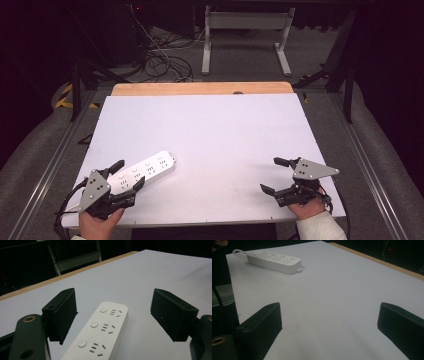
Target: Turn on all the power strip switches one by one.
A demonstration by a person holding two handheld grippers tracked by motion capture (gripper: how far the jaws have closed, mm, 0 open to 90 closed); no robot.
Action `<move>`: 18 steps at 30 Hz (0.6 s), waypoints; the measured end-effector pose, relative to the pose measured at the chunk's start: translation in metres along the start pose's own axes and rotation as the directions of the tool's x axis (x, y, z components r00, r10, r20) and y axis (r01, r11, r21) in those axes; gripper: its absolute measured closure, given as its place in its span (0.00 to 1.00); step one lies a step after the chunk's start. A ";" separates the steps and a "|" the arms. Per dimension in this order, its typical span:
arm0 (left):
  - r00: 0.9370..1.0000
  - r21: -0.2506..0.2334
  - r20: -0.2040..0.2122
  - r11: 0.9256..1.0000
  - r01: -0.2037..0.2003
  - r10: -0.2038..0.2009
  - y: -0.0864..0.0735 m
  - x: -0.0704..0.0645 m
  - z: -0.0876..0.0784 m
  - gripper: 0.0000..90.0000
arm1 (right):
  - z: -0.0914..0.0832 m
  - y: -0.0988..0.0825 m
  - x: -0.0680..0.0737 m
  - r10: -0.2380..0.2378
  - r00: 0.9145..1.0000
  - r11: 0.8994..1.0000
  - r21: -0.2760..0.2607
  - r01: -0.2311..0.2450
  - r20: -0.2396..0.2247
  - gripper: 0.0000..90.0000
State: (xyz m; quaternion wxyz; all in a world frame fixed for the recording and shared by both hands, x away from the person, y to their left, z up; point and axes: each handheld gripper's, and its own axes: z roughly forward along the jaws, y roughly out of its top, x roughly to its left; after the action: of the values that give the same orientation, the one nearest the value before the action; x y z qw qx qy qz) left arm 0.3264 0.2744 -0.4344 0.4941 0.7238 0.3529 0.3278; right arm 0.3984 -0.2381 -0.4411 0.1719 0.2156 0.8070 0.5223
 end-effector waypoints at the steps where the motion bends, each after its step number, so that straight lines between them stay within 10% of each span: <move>1: 1.000 0.000 0.000 1.000 0.000 0.000 0.000 0.000 0.000 0.24 | 0.000 0.000 0.000 -0.001 1.000 1.000 0.002 0.001 -0.001 0.06; 18: 0.998 0.020 -0.025 0.999 -0.049 0.049 0.003 -0.002 0.000 0.25 | 0.002 0.000 0.002 -0.016 1.000 1.000 0.009 0.016 -0.005 0.07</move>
State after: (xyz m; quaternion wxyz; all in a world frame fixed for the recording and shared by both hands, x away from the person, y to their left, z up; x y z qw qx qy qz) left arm 0.3260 0.2717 -0.4322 0.4744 0.7327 0.3445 0.3455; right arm 0.3981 -0.2358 -0.4418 0.1728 0.2086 0.8114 0.5179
